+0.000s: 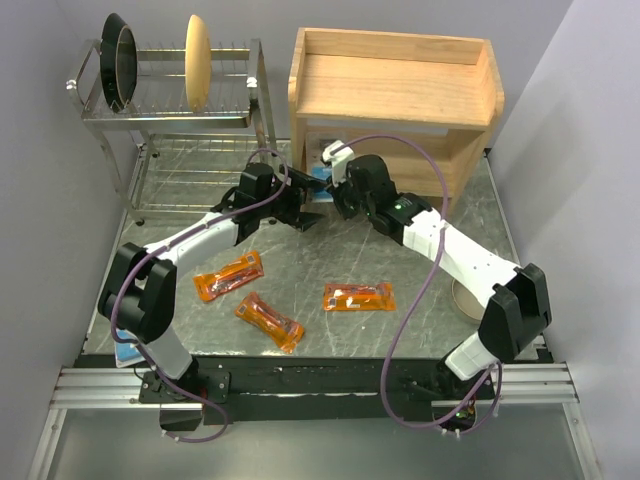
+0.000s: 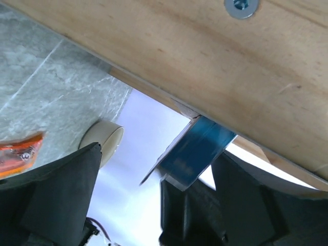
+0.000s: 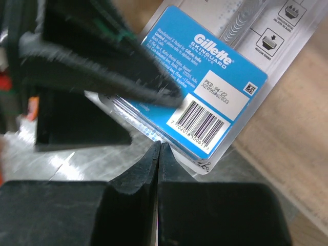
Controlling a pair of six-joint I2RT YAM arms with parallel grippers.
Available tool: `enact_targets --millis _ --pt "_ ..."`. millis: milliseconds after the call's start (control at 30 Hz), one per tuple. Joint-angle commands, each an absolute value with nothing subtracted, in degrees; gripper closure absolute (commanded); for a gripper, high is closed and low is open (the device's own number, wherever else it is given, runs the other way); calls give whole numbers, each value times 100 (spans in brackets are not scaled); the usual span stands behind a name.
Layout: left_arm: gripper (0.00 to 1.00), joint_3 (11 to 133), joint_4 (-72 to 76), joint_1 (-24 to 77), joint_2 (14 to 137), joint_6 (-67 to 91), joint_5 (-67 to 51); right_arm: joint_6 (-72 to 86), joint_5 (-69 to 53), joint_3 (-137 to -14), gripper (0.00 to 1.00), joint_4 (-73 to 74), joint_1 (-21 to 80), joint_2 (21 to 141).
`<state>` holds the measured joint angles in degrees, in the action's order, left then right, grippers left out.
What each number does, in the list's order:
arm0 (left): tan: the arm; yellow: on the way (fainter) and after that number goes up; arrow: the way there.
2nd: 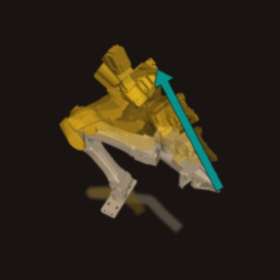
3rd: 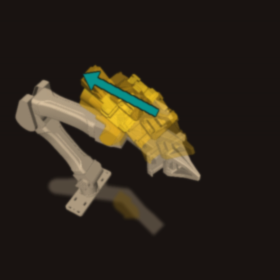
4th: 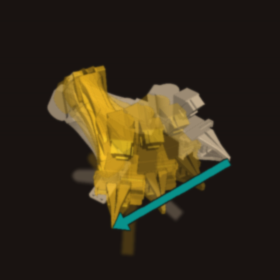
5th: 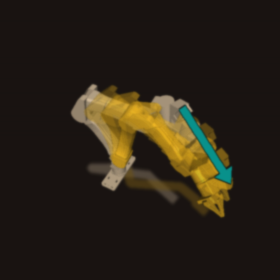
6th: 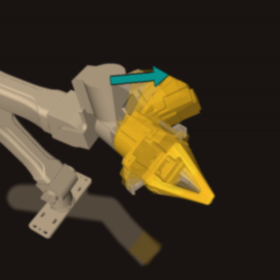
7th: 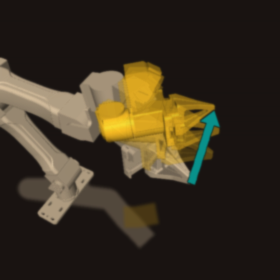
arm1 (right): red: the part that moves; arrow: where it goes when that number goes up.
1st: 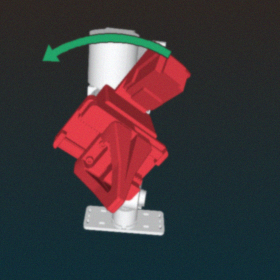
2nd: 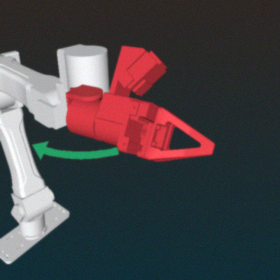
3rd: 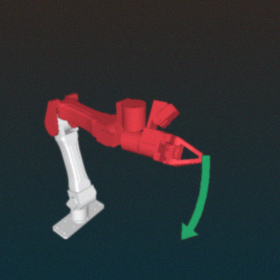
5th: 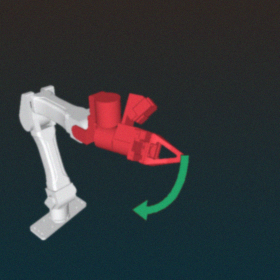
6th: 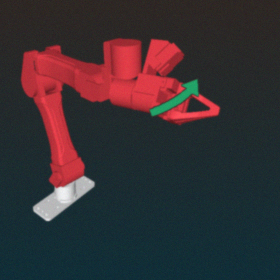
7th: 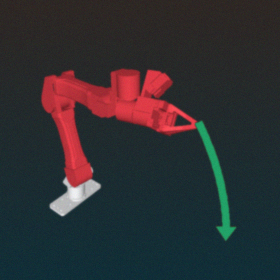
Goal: Place and organize the shaving razors onto the shelf
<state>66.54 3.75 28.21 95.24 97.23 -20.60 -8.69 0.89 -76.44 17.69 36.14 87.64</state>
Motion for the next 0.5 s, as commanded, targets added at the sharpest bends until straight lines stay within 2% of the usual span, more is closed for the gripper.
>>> enact_targets --millis 0,200,467 --pt "6 6891 747 2778 9246 9387 -2074 -1002 571 -8050 100 1222 3630 8876" --pt "1 6847 633 2690 8974 9220 -2100 -940 624 -8226 100 1029 3639 9009" --pt "1 6891 211 2444 8526 8869 -2223 -1081 580 -8402 100 888 3665 9263"
